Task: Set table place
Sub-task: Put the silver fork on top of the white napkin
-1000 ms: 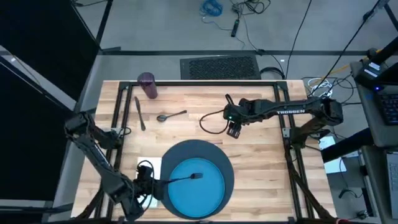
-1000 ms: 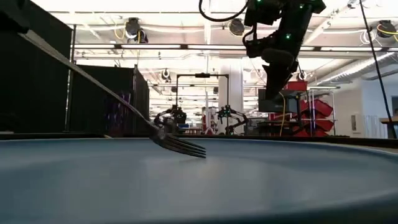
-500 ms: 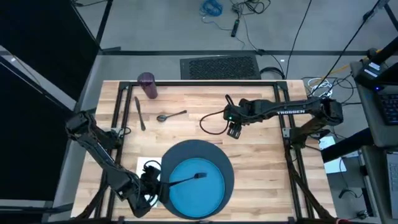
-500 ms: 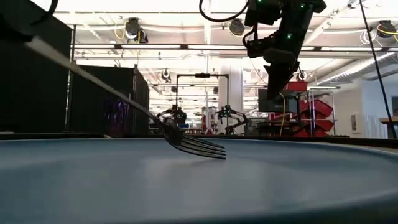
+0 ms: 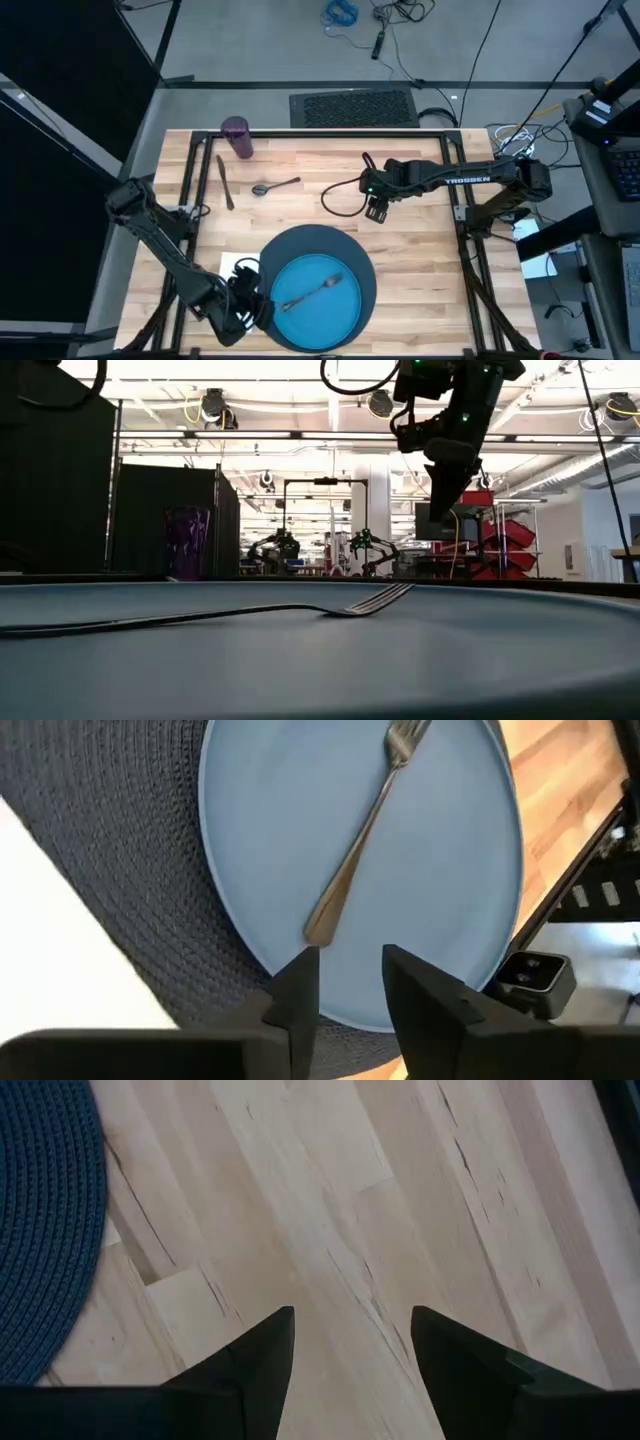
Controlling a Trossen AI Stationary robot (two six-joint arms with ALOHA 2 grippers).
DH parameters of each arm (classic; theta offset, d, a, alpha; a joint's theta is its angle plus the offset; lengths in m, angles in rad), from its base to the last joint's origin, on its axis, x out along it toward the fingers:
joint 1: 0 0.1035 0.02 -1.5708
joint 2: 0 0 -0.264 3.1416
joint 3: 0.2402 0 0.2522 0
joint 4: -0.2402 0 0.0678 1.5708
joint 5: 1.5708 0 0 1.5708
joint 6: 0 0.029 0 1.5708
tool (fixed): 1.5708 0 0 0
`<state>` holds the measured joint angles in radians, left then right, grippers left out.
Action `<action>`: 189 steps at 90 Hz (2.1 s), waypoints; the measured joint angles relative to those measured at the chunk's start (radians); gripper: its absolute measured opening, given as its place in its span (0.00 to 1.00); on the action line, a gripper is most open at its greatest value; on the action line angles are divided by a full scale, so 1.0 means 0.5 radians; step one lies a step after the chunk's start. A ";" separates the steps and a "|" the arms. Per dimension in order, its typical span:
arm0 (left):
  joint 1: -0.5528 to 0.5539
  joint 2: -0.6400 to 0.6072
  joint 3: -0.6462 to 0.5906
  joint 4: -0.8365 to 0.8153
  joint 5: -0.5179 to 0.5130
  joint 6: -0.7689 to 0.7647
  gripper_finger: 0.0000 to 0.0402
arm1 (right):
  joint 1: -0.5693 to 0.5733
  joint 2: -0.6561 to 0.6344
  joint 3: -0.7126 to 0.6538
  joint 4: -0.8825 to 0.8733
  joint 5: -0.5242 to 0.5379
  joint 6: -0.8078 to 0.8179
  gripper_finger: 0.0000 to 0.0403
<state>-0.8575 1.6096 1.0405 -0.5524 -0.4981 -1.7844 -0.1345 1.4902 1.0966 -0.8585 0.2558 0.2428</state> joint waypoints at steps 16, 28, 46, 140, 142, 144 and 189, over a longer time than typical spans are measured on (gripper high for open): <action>0.197 -0.002 0.023 0.225 0.053 0.596 0.24 | 0.000 0.000 0.000 0.016 0.000 0.000 0.47; 0.472 -0.002 0.024 0.490 0.248 1.173 0.24 | 0.000 0.000 0.000 0.041 0.000 0.001 0.47; 0.734 0.024 0.024 0.569 0.587 1.838 0.24 | 0.010 0.000 0.000 0.032 0.000 0.003 0.47; 0.862 0.616 0.313 0.509 0.883 2.224 0.24 | 0.011 0.002 0.001 0.087 0.002 -0.107 0.47; 0.862 0.622 0.313 0.513 0.882 2.224 0.24 | 0.011 0.002 0.001 0.087 0.002 -0.107 0.47; 0.861 0.627 0.313 0.515 0.882 2.224 0.24 | 0.011 0.002 0.001 0.087 0.002 -0.107 0.47; 0.850 0.690 0.313 0.512 0.824 2.220 0.16 | 0.011 0.002 0.001 0.092 0.002 -0.106 0.47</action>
<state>-0.4324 1.9546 1.1969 -0.2961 -0.0860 -0.6743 -0.1287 1.4910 1.0969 -0.8127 0.2565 0.1897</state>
